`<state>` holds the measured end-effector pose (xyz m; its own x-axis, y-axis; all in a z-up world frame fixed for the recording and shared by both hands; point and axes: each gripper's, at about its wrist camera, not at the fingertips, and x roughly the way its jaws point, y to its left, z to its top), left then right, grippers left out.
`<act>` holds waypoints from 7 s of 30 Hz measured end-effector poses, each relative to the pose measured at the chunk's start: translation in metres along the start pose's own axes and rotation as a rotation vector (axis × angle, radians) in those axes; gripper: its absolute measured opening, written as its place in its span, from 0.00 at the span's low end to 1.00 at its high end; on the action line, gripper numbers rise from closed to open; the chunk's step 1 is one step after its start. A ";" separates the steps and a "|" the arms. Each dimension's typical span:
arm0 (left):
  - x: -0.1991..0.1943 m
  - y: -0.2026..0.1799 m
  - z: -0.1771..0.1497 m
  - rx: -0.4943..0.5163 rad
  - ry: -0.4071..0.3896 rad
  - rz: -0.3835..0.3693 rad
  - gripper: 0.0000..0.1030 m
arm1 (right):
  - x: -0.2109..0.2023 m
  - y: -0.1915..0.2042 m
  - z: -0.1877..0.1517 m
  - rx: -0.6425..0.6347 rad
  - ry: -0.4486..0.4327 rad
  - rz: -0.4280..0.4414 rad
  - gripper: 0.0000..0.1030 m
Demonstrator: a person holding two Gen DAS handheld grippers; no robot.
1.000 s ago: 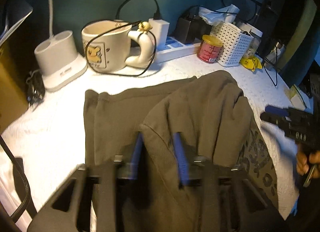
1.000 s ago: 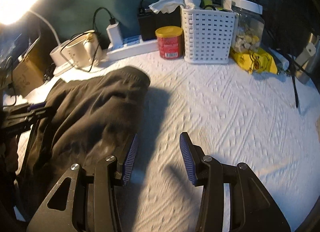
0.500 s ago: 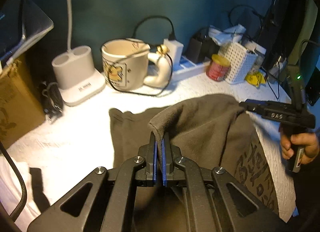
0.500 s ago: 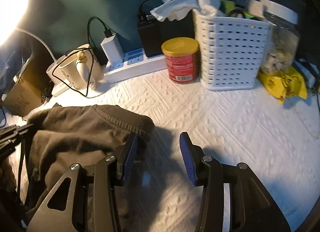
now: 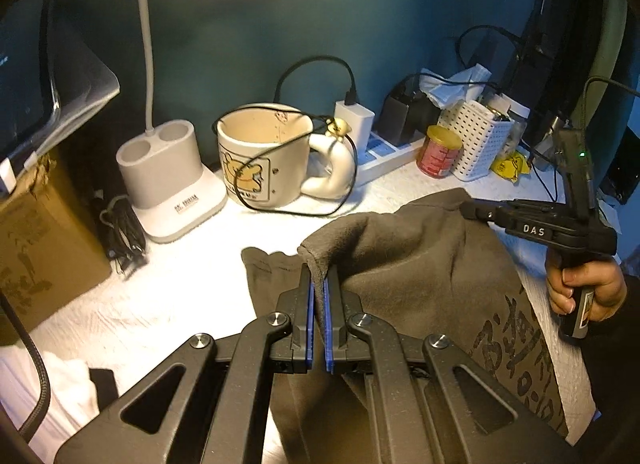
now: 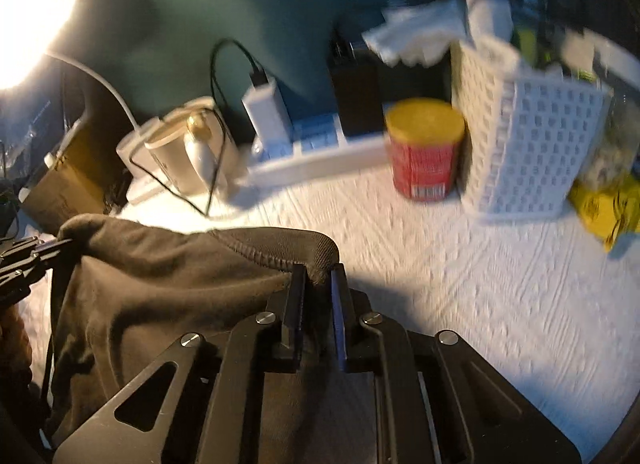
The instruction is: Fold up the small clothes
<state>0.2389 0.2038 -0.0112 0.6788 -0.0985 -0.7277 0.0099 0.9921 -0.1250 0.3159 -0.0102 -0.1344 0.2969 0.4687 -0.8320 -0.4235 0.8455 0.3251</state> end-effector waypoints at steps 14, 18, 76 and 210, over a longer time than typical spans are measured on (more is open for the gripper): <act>0.057 0.024 -0.020 -0.032 0.145 0.086 0.07 | 0.027 0.008 -0.001 -0.028 0.012 -0.045 0.13; 0.053 0.031 -0.021 -0.081 0.154 0.074 0.13 | 0.028 0.010 0.001 -0.029 0.027 -0.062 0.16; -0.085 -0.069 -0.125 -0.136 0.030 -0.020 0.32 | -0.138 0.080 -0.146 -0.069 -0.003 -0.093 0.34; -0.109 -0.072 -0.154 -0.101 0.098 -0.037 0.53 | -0.185 0.040 -0.207 0.032 0.158 -0.155 0.31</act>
<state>0.0513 0.1311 -0.0268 0.6042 -0.1468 -0.7832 -0.0436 0.9753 -0.2164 0.0672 -0.1163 -0.0604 0.2176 0.2891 -0.9322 -0.3553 0.9131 0.2003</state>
